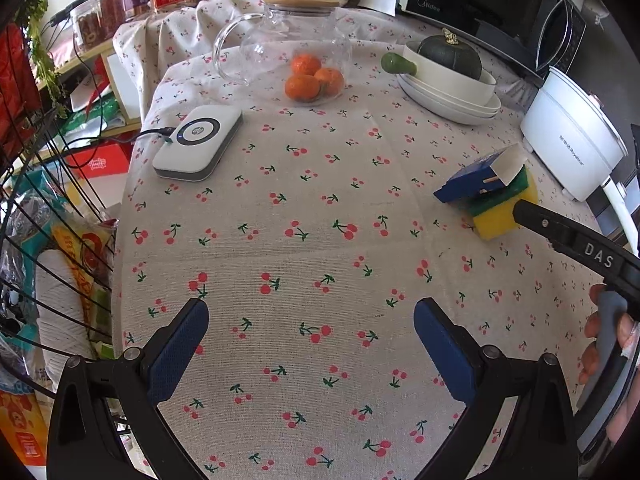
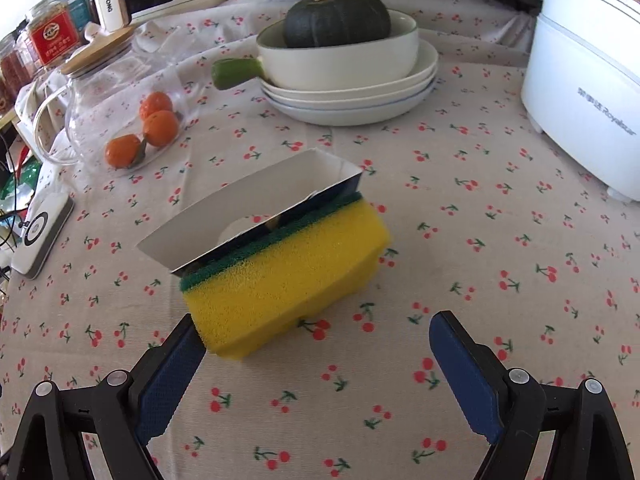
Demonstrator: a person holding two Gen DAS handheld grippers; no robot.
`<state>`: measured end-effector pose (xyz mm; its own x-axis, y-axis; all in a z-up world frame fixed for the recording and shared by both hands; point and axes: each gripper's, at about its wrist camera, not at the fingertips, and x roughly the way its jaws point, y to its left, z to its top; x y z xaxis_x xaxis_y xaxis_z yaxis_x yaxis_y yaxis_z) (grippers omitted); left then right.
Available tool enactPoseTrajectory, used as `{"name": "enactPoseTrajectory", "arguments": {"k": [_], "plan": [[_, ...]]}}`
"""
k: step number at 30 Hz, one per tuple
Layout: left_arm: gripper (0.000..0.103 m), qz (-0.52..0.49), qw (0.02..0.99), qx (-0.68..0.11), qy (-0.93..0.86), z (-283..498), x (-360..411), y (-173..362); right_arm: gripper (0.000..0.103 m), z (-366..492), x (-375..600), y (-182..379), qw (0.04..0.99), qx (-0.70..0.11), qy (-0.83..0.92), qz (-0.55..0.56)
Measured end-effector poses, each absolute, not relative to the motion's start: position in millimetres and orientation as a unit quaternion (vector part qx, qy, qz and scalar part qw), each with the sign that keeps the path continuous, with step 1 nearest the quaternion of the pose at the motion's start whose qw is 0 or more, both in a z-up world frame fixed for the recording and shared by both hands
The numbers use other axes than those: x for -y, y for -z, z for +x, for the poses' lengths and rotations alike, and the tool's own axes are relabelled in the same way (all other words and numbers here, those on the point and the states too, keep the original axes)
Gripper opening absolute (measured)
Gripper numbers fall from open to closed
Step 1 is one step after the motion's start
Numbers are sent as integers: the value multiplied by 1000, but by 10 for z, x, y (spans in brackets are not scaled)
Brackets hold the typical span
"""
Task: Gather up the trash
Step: 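Move both tools back over the table toward the sponge and blue box, then grasp the green-yellow sponge with the right tool, then grasp the blue biscuit box with the left tool while the right tool holds the sponge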
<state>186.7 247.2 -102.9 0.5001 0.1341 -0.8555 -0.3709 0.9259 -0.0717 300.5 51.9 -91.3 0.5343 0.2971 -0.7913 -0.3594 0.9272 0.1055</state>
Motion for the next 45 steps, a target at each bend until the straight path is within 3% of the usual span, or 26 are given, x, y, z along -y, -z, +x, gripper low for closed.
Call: {"name": "enactPoseTrajectory", "arguments": {"k": [13, 25, 27, 30, 31, 38, 42, 45], "plan": [[103, -110, 856, -488, -128, 2053, -2165, 1024, 94, 3022, 731, 884, 886, -453, -99, -6], [103, -109, 851, -491, -150, 2164, -2152, 1083, 94, 2955, -69, 1065, 860, -441, -239, -89], [103, -116, 853, -487, -144, 2193, -2135, 1060, 86, 2999, -164, 1142, 859, -445, -231, -105], [103, -140, 856, -485, -107, 2290, -2068, 1009, 65, 3066, -156, 1188, 858, -450, -221, -112], [103, -142, 859, -482, -95, 2332, -2032, 982, 63, 3081, -109, 1169, 856, -451, -230, -105], [102, -97, 872, -480, -22, 2740, -1642, 1013, 61, 3114, 490, 892, 866, -444, -216, -85], [96, -79, 872, -483, 6, 2982, -1428, 1127, 61, 3166, 963, 830, 871, -448, -196, -59], [93, -12, 876, -482, 5, 3141, -1240, 1186, 61, 3193, 1249, 860, 870, -455, -182, -45]]}}
